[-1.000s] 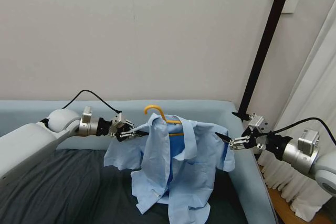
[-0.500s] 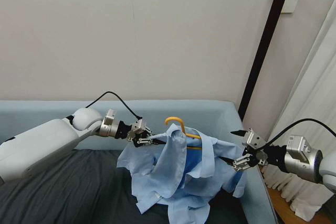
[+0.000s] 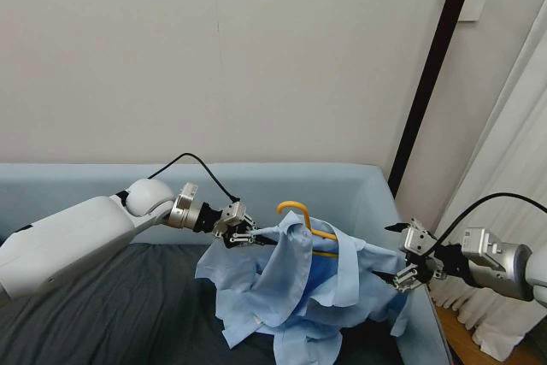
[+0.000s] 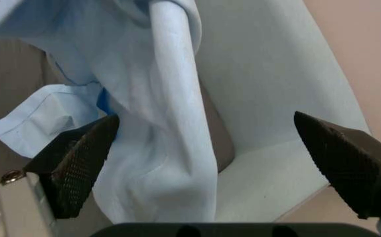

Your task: Pick up the clothes from the sofa and hang them on the clothes hanger.

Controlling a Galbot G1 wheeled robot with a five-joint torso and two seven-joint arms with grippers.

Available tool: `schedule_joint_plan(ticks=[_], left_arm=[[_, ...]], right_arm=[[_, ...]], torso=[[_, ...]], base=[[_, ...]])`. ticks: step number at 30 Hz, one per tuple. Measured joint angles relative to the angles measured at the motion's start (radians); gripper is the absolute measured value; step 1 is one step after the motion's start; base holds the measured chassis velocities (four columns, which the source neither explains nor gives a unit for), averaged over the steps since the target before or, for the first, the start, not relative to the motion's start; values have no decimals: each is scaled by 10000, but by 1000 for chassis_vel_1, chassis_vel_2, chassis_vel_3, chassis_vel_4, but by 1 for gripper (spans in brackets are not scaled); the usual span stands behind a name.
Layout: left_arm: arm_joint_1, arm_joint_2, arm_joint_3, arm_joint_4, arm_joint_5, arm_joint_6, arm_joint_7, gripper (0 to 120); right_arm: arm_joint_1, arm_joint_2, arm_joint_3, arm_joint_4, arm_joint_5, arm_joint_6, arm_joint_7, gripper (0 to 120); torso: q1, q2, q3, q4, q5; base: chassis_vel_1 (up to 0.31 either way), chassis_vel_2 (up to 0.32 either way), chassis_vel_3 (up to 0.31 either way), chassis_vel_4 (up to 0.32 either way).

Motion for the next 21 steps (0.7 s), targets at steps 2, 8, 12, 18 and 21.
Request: schedule_joint_plan(ticks=[2,8,12,18,21], left_arm=[[-11,6,30,-25,-24,20,1,1],[-307,-58,278,-187,-258,160,-14,1],[-378,-94,348,-207,-277,166,-16,1],[-369,-136,380,-228,-275,167,-33,1],[-352,-164,381,-224,-269,167,-46,1]], right_arm=[[-16,-40,1,36,21,23,47,100],[-122,-182,22,298,111,43,145,69],[-137,-213,21,304,70,93,143,51],[-156,-222,9,355,23,177,144,32],[-161,-172,-34,353,-24,220,142,22]], torso=[[0,0,0,2,-1],[0,0,0,0,-1],[0,0,0,0,-1],[0,0,0,1,-1],[0,0,0,0,-2]], base=[[0,0,0,0],[0,0,0,0],[0,0,0,0],[0,0,0,0],[0,0,0,0]])
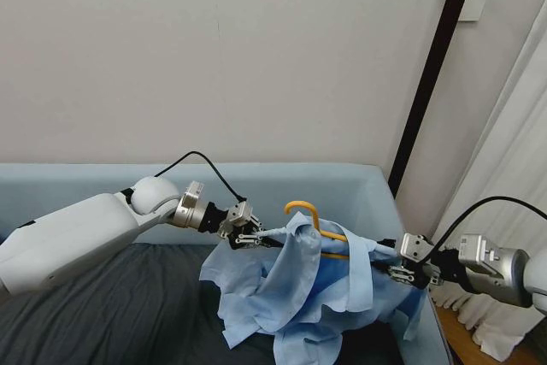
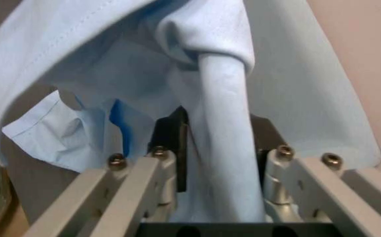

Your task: Pick up the clothes from the sofa and hang them on the clothes hanger.

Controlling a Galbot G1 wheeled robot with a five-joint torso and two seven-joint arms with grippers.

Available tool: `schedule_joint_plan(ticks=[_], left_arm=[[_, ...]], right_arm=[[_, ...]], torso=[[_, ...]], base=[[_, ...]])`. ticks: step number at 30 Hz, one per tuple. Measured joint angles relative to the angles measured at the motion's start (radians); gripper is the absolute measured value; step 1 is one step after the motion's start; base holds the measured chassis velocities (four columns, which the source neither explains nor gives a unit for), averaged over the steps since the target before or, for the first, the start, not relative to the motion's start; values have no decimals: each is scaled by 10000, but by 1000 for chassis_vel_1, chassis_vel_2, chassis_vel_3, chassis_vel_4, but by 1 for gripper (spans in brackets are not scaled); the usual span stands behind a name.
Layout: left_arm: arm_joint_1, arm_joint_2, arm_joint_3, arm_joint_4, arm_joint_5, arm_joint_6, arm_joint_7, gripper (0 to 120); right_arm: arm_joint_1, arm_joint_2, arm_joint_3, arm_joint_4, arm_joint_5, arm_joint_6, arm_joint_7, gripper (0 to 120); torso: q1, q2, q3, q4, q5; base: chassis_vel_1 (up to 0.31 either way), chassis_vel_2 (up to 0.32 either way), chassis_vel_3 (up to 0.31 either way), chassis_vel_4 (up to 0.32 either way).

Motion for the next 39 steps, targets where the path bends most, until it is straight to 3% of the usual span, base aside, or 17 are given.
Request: schedule_joint_plan(ticks=[4,16,20,23,24,26,30,32,39], left_arm=[[29,-29,2,40,11,-18,-4,1],[238,70,-203,116,41,-226,-167,1],[495,238,-517,190,39,-304,-325,18],[604,317,-657,221,39,-363,-392,23],[664,347,-753,268,39,-401,-414,32],[712,366,-852,312,40,-427,-429,36],[906,422,-1324,458,39,-514,-566,54],[936,438,-1434,492,38,-531,-576,57],[1467,669,-2439,429,-42,-574,-711,86]], right_arm=[[1,131,-73,-30,-121,191,-24,8],[25,325,-168,-12,-272,315,-136,8],[30,383,-186,-76,-343,327,-170,8],[34,427,-195,-152,-354,334,-176,8],[34,447,-204,-173,-363,338,-193,8],[36,460,-209,-190,-375,342,-210,8],[36,552,-254,-250,-394,353,-238,7],[36,597,-268,-271,-377,353,-230,7],[192,1188,-295,-419,534,237,88,7]], torso=[[0,0,0,0,0],[0,0,-1,0,0],[0,0,0,2,0],[0,1,0,2,-1],[0,0,0,1,0],[0,0,0,1,-1],[0,0,0,1,-1],[0,0,0,0,-1],[0,0,0,0,0]], base=[[0,0,0,0],[0,0,0,0],[0,0,0,0],[0,0,0,0],[0,0,0,0],[0,0,0,0],[0,0,0,0],[0,0,0,0],[0,0,0,0]])
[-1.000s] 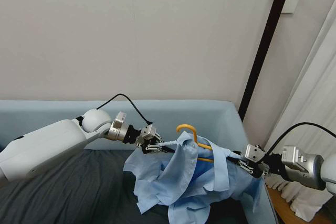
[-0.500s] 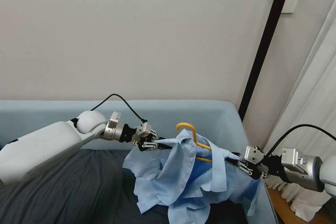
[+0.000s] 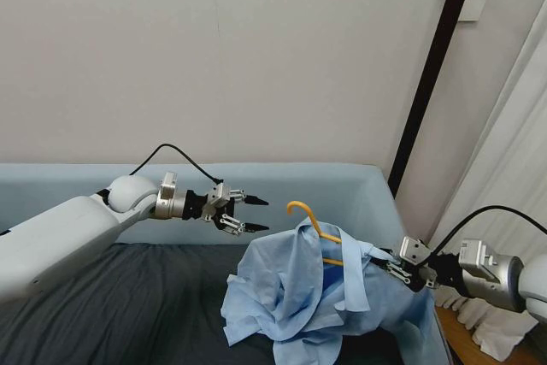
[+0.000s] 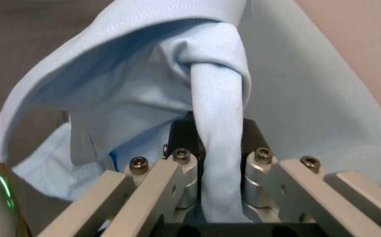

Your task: Pick up the clothes from the sofa and hang them on the clothes hanger.

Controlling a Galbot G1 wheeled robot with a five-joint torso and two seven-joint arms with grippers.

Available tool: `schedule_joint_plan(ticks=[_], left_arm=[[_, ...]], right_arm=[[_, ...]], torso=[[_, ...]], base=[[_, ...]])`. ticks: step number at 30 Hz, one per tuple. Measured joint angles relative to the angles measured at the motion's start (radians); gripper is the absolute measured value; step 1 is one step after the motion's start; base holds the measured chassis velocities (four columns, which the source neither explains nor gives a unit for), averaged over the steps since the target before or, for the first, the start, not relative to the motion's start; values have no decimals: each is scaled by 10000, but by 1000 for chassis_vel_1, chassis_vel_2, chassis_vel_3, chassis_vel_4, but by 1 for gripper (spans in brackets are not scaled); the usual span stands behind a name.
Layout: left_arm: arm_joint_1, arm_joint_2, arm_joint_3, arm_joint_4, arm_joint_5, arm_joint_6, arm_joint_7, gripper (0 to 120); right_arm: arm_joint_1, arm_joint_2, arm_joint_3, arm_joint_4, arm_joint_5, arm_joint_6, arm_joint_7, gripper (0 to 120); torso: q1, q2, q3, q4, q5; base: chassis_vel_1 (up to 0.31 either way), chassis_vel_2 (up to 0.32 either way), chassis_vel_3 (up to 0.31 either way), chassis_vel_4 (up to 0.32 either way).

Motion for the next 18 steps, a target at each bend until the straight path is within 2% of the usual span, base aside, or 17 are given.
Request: schedule_joint_plan(ticks=[2,5,12,16,18], left_arm=[[175,55,-232,-94,-57,0,-79,89],[1009,308,-1175,-589,-204,34,-490,99],[2520,782,-2472,-1448,-392,162,-1300,100],[2826,920,-2695,-1711,-427,193,-1532,100],[3251,1113,-2928,-2212,-459,216,-2077,100]], right_arm=[[51,109,26,-21,215,-19,79,7],[231,593,140,-81,815,-31,405,7],[367,1239,236,-105,982,137,841,7],[385,1343,249,-115,920,216,905,7],[397,1487,255,-86,841,295,1085,7]], torso=[[0,0,0,0,-1],[0,1,0,0,1],[0,0,0,2,-2],[-1,1,-1,3,-2],[0,1,-1,3,0]], base=[[0,0,0,0],[0,0,0,0],[0,0,0,0],[0,0,0,0],[0,0,0,0]])
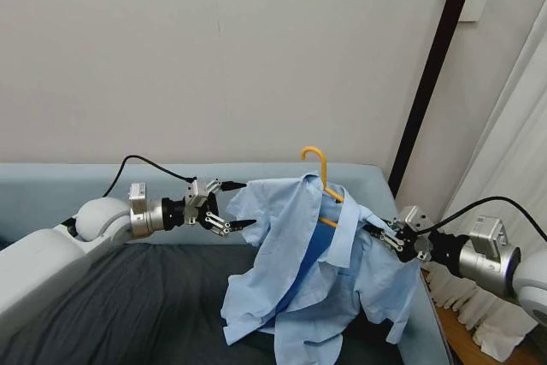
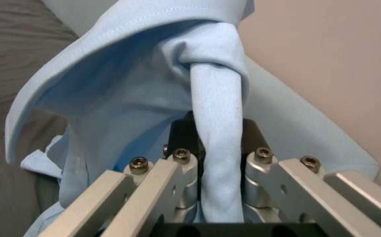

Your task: Pick up the clothes from the sofa and hang them on the clothes hanger.

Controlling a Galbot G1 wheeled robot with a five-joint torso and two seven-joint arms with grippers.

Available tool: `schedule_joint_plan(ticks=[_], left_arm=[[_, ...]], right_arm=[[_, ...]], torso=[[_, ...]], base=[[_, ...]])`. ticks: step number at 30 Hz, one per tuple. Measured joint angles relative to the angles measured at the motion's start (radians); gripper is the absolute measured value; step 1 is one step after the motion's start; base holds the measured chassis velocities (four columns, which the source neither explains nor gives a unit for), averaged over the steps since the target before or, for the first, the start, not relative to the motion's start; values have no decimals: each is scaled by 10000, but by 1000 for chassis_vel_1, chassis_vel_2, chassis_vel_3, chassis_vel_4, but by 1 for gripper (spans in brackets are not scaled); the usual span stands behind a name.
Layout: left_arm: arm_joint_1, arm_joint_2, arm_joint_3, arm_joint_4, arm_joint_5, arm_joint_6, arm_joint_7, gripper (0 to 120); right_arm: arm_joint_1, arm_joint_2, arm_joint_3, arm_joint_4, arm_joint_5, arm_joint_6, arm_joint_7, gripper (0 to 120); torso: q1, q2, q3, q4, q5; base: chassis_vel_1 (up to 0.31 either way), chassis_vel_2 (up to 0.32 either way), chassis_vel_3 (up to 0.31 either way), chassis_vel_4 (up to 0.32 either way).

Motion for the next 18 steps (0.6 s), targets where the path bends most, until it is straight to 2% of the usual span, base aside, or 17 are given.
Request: schedule_joint_plan(ticks=[1,2,3,5,9,13,15,18], left_arm=[[0,0,0,0,0,0,0,100],[239,93,-90,-344,-73,10,-466,100],[673,149,-311,-930,-347,59,-1296,100],[1293,129,-709,-1583,-810,170,-2333,100],[1941,11,-1358,-1988,-1039,206,-2861,100],[2533,-28,-2073,-1904,-1089,180,-2936,100],[2948,-27,-2575,-1533,-1117,83,-2862,100],[3170,-44,-2871,-1074,-1165,-10,-2765,100]], right_arm=[[0,0,0,0,0,0,0,7],[7,72,1,49,-43,21,95,7],[14,154,6,90,-97,28,161,7],[9,219,19,108,-148,28,198,7],[-40,268,105,135,-171,18,204,7],[-49,348,195,147,-129,-22,250,7],[-19,423,232,104,-52,-37,321,7],[-13,493,262,91,-5,-44,332,7]], torso=[[0,0,0,0,0],[0,0,1,0,0],[-1,0,0,-3,0],[0,0,0,-5,0],[-1,0,0,-5,1],[-1,0,0,-5,0],[-1,0,0,-2,0],[-1,0,0,0,-1]], base=[[0,0,0,0],[0,0,0,0],[0,0,0,0],[0,0,0,0],[0,0,0,0],[0,0,0,0],[0,0,0,0],[0,0,0,0]])
